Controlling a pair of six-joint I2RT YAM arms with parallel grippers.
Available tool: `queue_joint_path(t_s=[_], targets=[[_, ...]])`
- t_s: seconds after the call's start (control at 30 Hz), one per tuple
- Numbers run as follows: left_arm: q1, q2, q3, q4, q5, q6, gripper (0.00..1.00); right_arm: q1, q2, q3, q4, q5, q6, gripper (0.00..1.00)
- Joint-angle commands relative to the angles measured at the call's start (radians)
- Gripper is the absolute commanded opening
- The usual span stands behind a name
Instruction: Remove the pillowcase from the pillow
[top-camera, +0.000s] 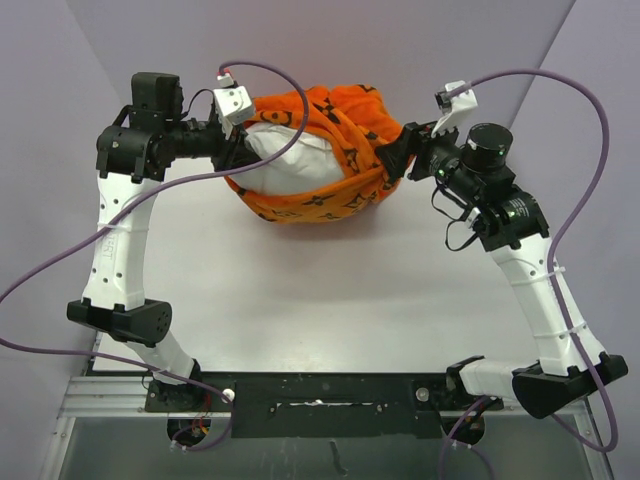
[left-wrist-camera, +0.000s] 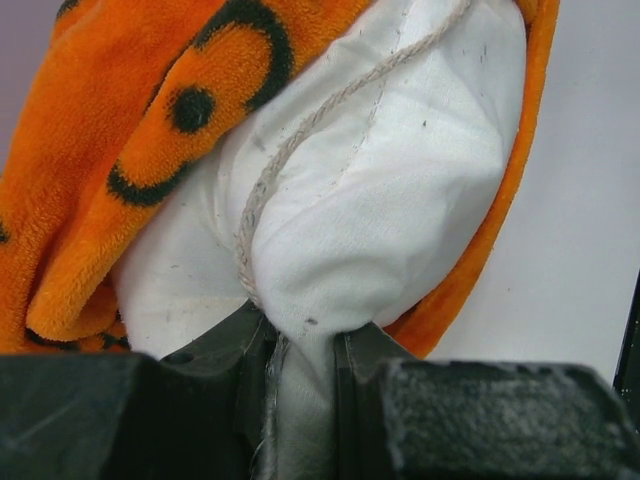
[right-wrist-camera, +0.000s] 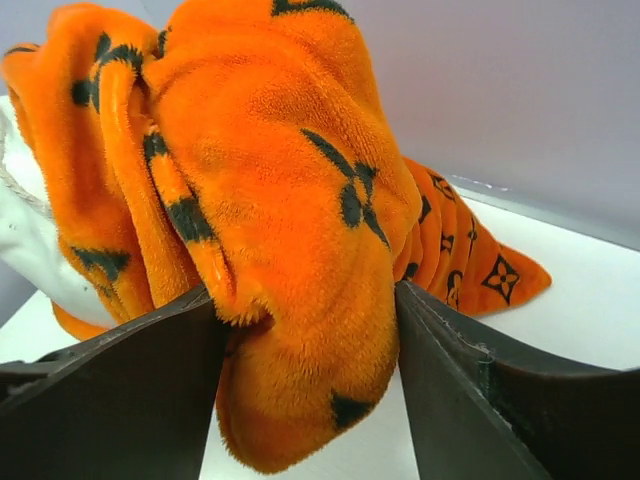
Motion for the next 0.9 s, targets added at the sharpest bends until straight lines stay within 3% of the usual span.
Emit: queue_joint_path(t_s=[0.0, 0.17, 0.23, 0.43, 0.57, 0.73, 0.87], targets=[[0.011, -0.073, 0.067, 0.051, -0.018, -0.012, 0.0, -0.026, -0.039, -0.017, 0.029, -0.021, 0.018, 0.58], [0.011, -0.082, 0.077, 0.029, -0.019, 0.005, 0.0, -0.112, -0.055, -0.053, 0.143, -0.116, 0.129, 0.1], [0.011, -0.089, 0.071, 0.019, -0.026, 0.022, 0.0, -0.138, -0.055, -0.057, 0.171, -0.147, 0.161, 0.01], [0.011, -0.118, 0.03, -0.003, -0.035, 0.072, 0.0, -0.217, -0.047, -0.058, 0.225, -0.256, 0.229, 0.03], [0.012, -0.138, 0.009, -0.035, -0.04, 0.117, 0.0, -0.334, -0.031, -0.05, 0.273, -0.327, 0.326, 0.0], [0.022, -0.176, -0.023, -0.107, -0.034, 0.18, 0.0, -0.403, 0.009, -0.034, 0.276, -0.306, 0.344, 0.0], [0.031, -0.202, -0.045, -0.159, -0.032, 0.243, 0.0, -0.469, 0.034, -0.083, 0.386, -0.351, 0.441, 0.0]])
